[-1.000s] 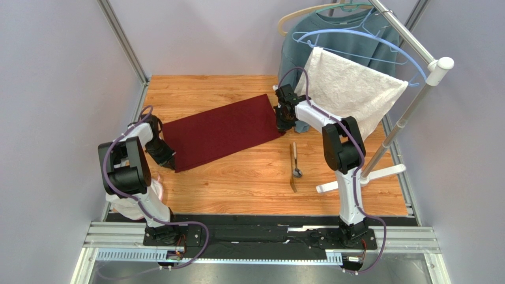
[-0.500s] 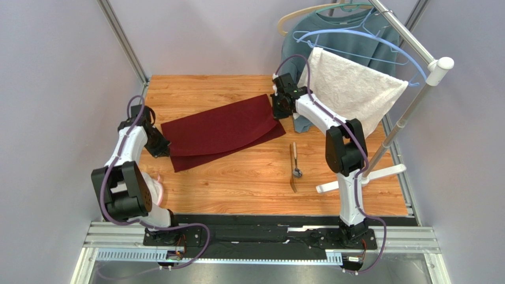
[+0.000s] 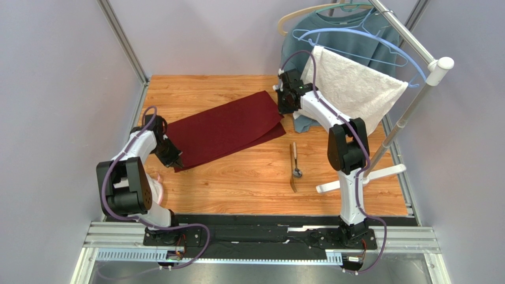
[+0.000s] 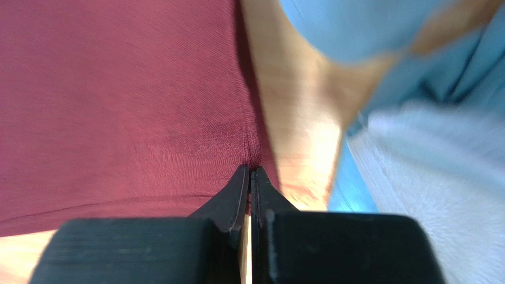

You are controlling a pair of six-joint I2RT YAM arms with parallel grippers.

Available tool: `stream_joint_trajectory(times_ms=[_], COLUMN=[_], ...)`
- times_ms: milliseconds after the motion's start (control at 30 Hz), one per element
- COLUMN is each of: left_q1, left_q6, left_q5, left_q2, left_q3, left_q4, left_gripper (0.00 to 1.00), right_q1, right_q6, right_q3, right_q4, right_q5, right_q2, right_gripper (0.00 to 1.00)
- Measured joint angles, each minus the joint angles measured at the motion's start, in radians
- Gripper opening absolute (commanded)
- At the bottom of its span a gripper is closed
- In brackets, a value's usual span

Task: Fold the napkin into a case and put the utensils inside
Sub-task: Fold and flatten the napkin at the center of the board.

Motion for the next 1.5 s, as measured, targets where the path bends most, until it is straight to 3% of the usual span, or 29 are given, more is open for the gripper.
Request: stream_joint_trajectory(times_ms=[567,1500], left_q1=[0.000,0.000], left_q6=[-0.008,-0.008], left_q5=[-0.157,-0.171], left_q2=[-0.004,0.109], left_q3=[0.030,0.026], left_q4=[-0.029,-0.018], left_gripper=[0.00,0.00], right_q1=[-0.014,-0.014], right_q6=[0.000,0.003], right_q3=[-0.125,-0.183], right_q4=[0.000,0.023], right_q5=[-0.031,-0.039], right_q2=[0.002,-0.018], right_gripper=[0.00,0.00])
